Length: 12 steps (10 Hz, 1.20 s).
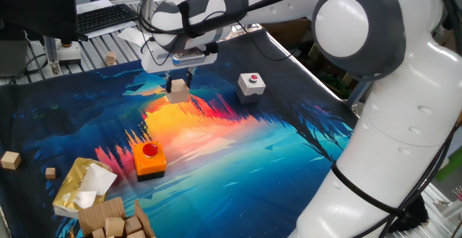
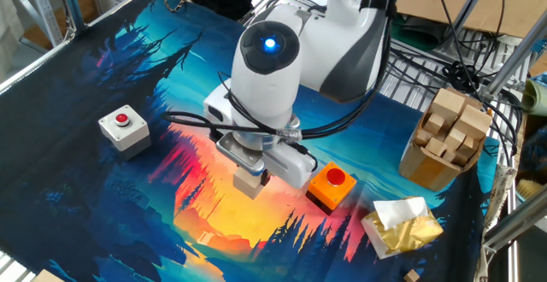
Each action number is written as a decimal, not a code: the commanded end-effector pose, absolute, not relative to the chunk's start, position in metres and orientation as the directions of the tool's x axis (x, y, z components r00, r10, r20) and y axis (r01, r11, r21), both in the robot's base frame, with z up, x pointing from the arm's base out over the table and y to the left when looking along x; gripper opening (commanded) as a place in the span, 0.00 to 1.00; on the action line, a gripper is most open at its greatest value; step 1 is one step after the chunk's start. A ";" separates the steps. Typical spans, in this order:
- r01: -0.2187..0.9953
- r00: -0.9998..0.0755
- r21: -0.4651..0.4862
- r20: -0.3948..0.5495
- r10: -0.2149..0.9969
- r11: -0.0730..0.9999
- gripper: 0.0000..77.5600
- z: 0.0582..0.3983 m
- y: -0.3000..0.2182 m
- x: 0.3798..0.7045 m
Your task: Pick up one small block
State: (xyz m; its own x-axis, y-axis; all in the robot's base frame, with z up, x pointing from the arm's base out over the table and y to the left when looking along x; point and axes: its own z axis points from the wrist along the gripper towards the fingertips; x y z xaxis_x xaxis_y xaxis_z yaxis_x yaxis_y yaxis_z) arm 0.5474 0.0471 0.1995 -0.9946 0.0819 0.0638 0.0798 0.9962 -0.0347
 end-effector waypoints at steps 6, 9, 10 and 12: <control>0.104 -0.992 -0.045 0.067 0.107 0.994 0.99 0.183 0.050 0.550; 0.104 -0.992 -0.045 0.067 0.107 0.994 0.99 0.183 0.050 0.550; 0.104 -0.992 -0.045 0.067 0.107 0.994 0.99 0.183 0.050 0.550; 0.104 -0.992 -0.045 0.067 0.107 0.994 0.99 0.183 0.050 0.550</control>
